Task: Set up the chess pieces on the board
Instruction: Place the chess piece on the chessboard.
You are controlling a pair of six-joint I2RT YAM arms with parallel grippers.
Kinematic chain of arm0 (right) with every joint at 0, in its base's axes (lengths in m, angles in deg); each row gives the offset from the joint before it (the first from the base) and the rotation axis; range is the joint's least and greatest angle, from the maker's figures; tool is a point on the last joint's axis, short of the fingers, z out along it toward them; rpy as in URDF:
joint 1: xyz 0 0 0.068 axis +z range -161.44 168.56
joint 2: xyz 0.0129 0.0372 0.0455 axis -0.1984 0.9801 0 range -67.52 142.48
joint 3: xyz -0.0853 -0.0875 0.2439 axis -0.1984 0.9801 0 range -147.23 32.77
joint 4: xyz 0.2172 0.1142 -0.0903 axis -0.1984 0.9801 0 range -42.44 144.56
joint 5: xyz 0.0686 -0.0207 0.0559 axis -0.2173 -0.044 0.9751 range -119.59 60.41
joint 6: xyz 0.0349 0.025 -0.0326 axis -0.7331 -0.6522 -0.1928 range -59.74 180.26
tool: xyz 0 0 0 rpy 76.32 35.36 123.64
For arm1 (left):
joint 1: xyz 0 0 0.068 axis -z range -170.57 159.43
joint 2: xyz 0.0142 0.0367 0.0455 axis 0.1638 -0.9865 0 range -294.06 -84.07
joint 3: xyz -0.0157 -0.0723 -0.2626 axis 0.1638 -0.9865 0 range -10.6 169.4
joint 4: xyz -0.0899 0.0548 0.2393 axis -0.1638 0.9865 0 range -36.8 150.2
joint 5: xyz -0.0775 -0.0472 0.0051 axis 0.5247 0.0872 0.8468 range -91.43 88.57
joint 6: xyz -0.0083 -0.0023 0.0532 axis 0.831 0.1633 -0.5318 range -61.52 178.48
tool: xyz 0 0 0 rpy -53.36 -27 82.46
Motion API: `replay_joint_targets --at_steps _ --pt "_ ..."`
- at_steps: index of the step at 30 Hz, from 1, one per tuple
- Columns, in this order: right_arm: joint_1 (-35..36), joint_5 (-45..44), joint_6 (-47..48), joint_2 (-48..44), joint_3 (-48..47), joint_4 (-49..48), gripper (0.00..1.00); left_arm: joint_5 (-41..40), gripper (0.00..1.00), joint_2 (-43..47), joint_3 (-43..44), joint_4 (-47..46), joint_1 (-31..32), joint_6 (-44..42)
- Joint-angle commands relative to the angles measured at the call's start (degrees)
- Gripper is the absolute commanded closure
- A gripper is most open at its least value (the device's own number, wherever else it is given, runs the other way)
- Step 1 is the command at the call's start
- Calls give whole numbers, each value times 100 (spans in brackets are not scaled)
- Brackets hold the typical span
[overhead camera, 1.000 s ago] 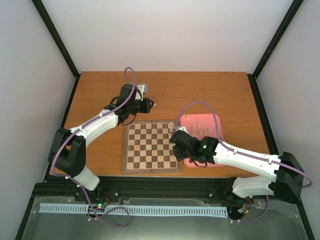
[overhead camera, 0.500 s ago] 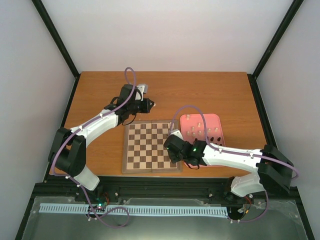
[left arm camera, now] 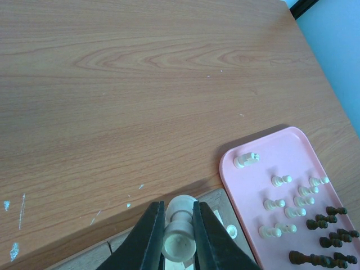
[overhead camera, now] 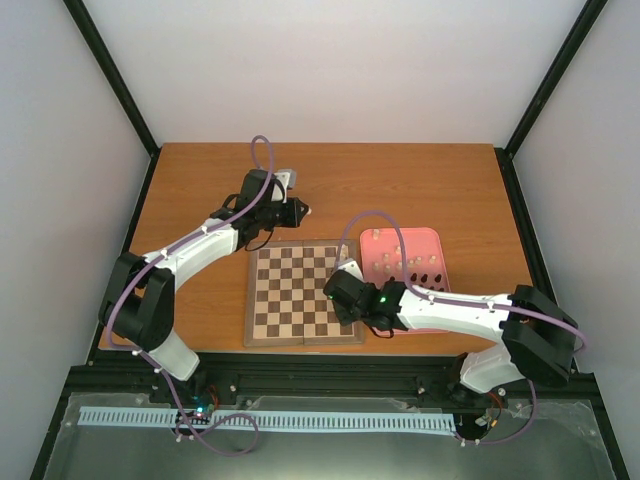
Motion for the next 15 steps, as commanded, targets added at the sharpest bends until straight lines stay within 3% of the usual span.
replay_joint_targets --at_steps 1,15 --pt "55 -218 -27 126 -121 -187 88 -44 99 -21 238 21 11 -142" --pt "19 -257 45 350 -227 -190 88 -52 99 -69 250 22 11 -146"
